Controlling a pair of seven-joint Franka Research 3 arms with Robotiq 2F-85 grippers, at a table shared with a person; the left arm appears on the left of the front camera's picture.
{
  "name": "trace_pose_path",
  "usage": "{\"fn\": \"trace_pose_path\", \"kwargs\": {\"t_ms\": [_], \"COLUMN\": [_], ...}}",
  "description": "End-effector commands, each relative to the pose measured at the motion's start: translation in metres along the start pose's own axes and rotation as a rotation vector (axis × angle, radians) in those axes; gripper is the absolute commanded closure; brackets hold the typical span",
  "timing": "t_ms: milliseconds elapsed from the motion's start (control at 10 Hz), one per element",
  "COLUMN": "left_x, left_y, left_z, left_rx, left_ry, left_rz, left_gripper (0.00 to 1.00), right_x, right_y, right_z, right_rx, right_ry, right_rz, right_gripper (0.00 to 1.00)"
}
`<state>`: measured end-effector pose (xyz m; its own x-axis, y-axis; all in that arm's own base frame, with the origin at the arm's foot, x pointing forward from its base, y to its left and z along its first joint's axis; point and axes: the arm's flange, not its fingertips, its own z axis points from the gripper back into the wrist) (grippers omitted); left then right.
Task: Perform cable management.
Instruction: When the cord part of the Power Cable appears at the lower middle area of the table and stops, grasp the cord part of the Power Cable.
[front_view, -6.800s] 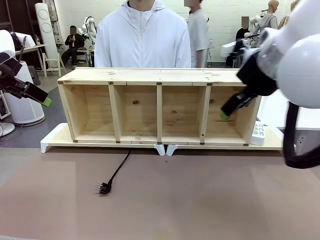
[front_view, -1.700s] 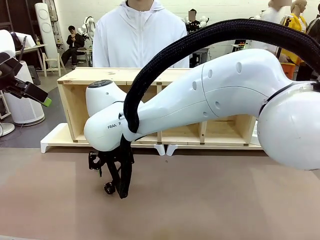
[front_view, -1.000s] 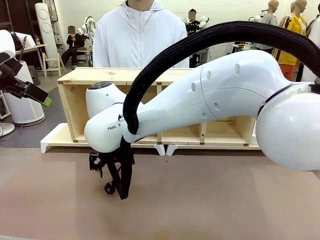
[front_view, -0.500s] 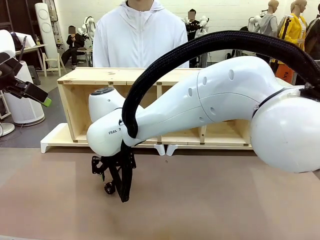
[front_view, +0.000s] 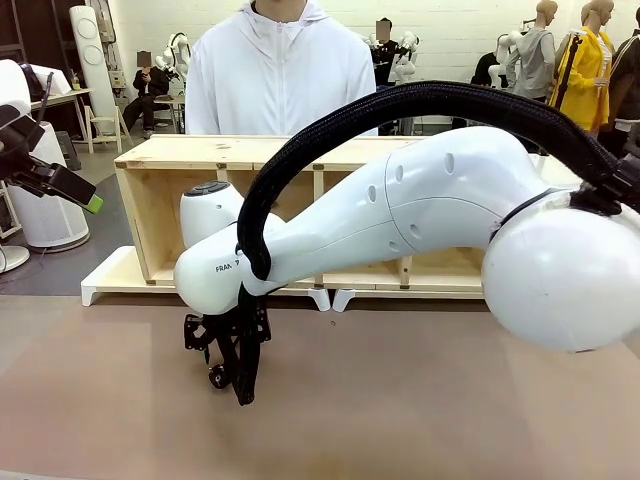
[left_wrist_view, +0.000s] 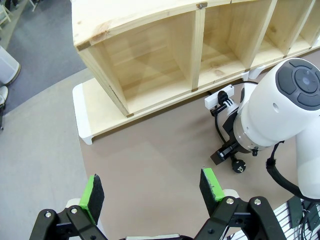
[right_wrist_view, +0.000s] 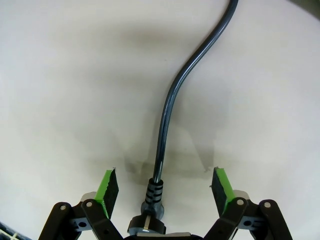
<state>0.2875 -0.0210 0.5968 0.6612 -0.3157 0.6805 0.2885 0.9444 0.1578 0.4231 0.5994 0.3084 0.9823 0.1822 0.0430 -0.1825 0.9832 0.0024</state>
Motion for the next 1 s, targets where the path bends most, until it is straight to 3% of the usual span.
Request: {"fn": "trace_pose_path", "kwargs": {"t_ms": [0, 900], "left_x": [0.0016, 0.0016], "left_y": [0.0013, 0.0013], "left_z": [-0.0018, -0.0018], "left_rx": [0.006, 0.006], "left_ry": [-0.009, -0.009], "left_rz": [-0.001, -0.001], "left_gripper": [0.0, 0.0], "right_x": [0.0024, 0.0004], "right_y": [0.0063, 0.0091], "right_z": [0.0015, 0.0027], "right_rx": [-0.013, -0.029], "right_ry": [0.002, 0.036], "right_rz": [-0.028, -0.05], "right_gripper": [0.1, 0.92]}}
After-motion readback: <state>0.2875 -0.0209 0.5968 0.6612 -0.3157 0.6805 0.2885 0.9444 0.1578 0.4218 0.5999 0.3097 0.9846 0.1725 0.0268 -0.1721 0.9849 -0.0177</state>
